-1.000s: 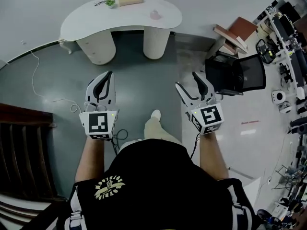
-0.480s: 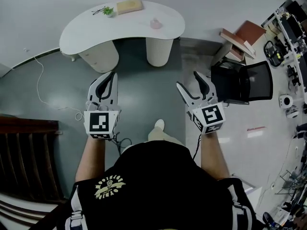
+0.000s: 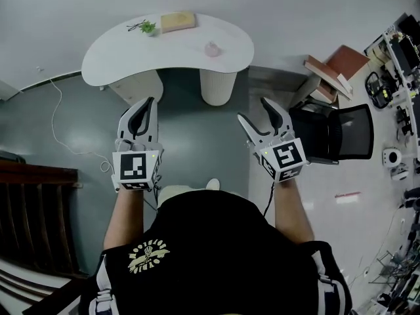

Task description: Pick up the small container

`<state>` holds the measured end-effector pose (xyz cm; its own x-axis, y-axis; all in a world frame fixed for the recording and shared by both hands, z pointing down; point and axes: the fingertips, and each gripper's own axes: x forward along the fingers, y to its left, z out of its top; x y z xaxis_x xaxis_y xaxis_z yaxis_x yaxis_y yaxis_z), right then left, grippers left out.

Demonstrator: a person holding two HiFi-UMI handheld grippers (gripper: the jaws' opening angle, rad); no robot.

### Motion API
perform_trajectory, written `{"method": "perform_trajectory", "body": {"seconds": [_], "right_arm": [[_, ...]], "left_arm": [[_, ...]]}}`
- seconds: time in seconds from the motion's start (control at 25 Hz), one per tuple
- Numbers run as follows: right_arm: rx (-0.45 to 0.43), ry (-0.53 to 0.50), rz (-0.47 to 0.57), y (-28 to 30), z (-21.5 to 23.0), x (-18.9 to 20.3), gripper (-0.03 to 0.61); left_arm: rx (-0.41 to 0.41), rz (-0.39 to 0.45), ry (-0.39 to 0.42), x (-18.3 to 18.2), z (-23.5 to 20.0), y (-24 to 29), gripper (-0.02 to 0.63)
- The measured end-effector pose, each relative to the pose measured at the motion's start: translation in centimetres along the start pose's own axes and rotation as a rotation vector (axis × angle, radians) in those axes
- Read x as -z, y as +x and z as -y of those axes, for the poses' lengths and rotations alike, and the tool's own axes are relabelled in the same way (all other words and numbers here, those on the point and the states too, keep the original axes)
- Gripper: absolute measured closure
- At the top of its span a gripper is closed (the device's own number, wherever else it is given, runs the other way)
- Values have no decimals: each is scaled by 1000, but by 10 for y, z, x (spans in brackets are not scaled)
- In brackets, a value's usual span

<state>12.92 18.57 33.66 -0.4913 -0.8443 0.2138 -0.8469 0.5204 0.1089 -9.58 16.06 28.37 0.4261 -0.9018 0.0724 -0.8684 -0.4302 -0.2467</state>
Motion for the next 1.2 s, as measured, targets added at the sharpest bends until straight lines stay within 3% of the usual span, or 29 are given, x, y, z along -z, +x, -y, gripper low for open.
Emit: {"method": "perform_trajectory", "body": {"seconds": [0.28, 0.68, 1.2], "right_arm": [[-41, 7, 2, 22, 13, 2, 295], [-49, 11, -24, 56, 25, 12, 295], [-18, 10, -64, 155, 62, -1, 295]], "left_arm": [[-40, -39, 2, 13, -12, 17, 594], [19, -43, 63, 23, -2, 57, 594], [59, -50, 38, 43, -58, 150, 594]]}}
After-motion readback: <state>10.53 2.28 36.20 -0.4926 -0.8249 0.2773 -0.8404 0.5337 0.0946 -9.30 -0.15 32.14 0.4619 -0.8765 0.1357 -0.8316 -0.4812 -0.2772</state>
